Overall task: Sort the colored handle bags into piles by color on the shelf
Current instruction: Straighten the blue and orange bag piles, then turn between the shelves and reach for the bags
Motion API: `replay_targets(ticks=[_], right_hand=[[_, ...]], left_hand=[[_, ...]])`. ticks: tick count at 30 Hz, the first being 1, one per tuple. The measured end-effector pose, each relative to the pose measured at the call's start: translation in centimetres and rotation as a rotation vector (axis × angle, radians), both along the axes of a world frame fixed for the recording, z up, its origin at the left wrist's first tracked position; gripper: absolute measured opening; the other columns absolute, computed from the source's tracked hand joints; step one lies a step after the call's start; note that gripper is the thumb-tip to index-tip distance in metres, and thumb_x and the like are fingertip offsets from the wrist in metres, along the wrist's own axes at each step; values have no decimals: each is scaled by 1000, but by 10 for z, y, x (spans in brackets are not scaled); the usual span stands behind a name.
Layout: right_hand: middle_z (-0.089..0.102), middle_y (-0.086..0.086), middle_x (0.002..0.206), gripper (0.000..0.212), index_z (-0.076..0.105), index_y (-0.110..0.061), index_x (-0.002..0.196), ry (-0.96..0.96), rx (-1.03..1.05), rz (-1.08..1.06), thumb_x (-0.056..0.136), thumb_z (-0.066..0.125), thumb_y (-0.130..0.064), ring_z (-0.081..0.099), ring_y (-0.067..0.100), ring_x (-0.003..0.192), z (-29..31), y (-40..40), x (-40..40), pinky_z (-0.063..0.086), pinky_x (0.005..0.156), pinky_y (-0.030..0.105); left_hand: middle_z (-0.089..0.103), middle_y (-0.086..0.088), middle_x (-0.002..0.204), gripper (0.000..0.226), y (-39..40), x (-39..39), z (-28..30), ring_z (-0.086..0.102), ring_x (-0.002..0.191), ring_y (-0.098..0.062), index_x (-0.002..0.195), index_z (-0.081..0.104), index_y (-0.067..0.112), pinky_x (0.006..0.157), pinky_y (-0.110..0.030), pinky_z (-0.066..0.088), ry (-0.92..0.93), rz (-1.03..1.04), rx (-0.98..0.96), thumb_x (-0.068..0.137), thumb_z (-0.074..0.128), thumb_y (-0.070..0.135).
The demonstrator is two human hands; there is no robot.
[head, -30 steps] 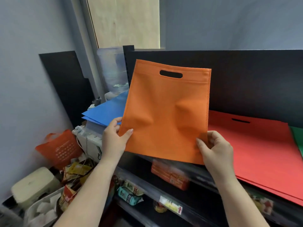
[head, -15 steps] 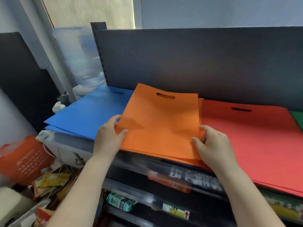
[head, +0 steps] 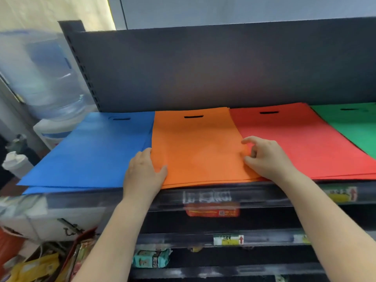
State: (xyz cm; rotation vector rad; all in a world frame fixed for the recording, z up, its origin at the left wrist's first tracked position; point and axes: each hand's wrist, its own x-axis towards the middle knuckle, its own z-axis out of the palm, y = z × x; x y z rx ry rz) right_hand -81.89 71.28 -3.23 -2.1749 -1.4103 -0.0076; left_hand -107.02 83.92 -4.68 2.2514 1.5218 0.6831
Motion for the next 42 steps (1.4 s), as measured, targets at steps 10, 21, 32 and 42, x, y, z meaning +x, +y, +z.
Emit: replay_targets(ticks=[10, 21, 32, 42], right_hand=[[61, 8, 111, 37, 57, -12, 125, -278, 73, -156, 91, 57, -28, 57, 32, 103, 37, -32, 16, 40, 74, 33], [50, 2, 131, 51, 41, -17, 136, -643, -255, -365, 94, 45, -45, 47, 24, 119, 86, -207, 126, 39, 87, 35], [48, 2, 134, 52, 42, -17, 133, -587, -440, -705, 94, 42, -50, 45, 24, 122, 99, -419, 226, 42, 93, 39], [42, 3, 143, 61, 31, -18, 143, -477, -554, -1010, 94, 43, -52, 38, 25, 131, 92, -560, 305, 36, 100, 41]], left_hand=[[50, -6, 132, 52, -30, 55, 45, 43, 118, -26, 137, 44, 14, 94, -36, 35, 197, -259, 362, 93, 50, 41], [49, -2, 131, 51, -165, 246, 90, 43, 120, -24, 134, 43, 17, 94, -36, 32, 233, -660, 623, 92, 47, 46], [49, 0, 130, 50, -338, 421, 93, 43, 121, -24, 131, 45, 18, 94, -36, 32, 186, -957, 669, 90, 49, 47], [50, -1, 131, 45, -472, 570, 89, 45, 120, -24, 128, 46, 19, 92, -35, 34, 144, -1176, 735, 90, 49, 43]])
